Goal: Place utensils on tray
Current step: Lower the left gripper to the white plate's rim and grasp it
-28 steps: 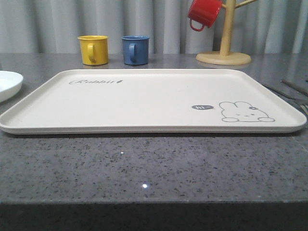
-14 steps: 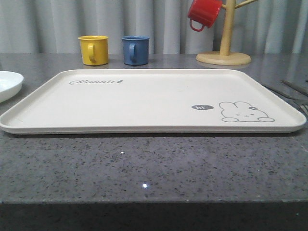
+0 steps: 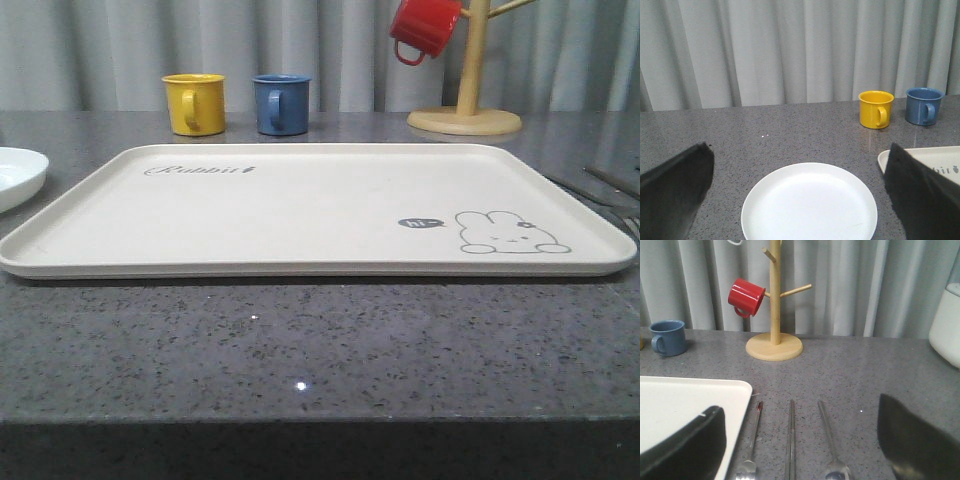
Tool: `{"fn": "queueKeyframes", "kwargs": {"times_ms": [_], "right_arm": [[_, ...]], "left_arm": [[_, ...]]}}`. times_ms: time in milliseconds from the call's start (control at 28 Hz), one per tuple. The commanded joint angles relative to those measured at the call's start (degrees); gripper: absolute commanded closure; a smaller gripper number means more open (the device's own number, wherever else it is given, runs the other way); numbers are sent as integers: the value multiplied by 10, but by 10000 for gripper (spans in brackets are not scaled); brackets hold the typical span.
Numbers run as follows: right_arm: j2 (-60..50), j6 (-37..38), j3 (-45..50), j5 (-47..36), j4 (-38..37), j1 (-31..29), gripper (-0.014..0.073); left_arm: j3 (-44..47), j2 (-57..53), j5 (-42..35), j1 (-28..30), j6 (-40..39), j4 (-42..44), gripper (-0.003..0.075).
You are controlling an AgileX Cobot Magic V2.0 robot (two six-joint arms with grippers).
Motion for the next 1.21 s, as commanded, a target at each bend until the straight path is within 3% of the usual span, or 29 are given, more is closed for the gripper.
{"fn": "queueKeyframes", "kwargs": {"times_ms": [0,214,499,677,963,1177], "right_arm": [[10,-3,-21,-42,-2,-2,-60],[10,-3,-21,-42,-2,-2,-60],[10,-3,-21,-42,-2,-2,-60],[10,-3,-21,-42,-2,-2,-60],[10,-3,-21,-42,-2,-2,-60],[10,-3,-21,-42,-2,-2,-60]], "left_arm": [[-21,13,-40,1,-5,-14,48],[-65,102,6,1,-5,-19,90],[-232,311,263,-65,88,-19,168],[-314,441,366,-116,104,-15,221],[-402,609,443,-124,104,0,309],[-422,663,470,-124,104,0,413]]}}
